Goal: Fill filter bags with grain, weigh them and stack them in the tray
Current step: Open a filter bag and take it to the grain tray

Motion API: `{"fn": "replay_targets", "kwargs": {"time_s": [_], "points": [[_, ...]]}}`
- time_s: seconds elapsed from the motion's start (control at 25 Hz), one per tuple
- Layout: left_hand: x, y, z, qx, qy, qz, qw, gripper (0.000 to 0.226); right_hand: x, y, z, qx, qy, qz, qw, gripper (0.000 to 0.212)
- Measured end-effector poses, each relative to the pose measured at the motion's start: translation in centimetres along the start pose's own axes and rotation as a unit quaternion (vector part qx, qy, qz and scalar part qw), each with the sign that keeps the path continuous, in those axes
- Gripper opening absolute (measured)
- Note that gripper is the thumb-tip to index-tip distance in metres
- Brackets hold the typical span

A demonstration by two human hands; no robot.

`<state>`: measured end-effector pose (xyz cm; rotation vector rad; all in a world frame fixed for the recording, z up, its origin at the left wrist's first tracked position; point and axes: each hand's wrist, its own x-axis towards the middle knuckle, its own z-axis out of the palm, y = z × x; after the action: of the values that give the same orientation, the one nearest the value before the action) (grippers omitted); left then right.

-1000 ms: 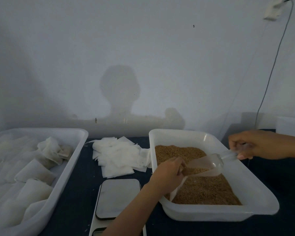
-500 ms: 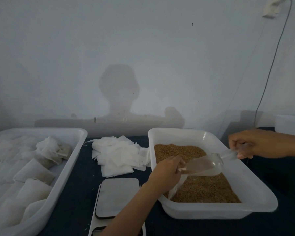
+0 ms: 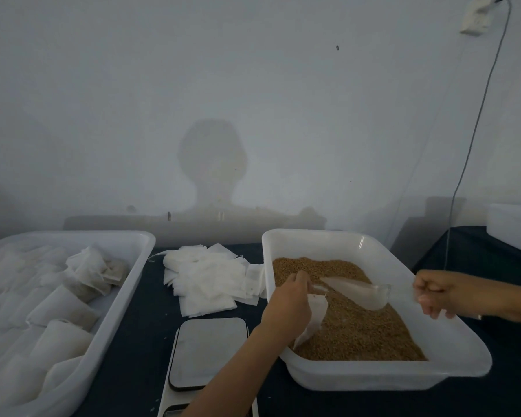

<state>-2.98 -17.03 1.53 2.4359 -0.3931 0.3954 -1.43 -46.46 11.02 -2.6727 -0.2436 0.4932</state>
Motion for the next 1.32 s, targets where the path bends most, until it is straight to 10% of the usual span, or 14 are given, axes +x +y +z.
{"fn": "replay_targets", "kwargs": {"time_s": [0.4,0.72,1.32], "points": [[0.4,-0.4,0.3,-0.01,0.002,-0.026,1.0,0.019,6.4,-1.7,10.2,-0.215,0.06,0.143,0.964,0.047],[0.2,-0.5,0.3,-0.009,0.029,0.008,1.0,0.014,6.0,-7.9,10.6,0.013,0.165,-0.205,0.965,0.016],[0.2,-0.5,0.0,-0.053,0.033,-0.007,0.998,0.012,6.7,-8.9,10.7,-0.146,0.221,-0.294,0.918,0.011]]}}
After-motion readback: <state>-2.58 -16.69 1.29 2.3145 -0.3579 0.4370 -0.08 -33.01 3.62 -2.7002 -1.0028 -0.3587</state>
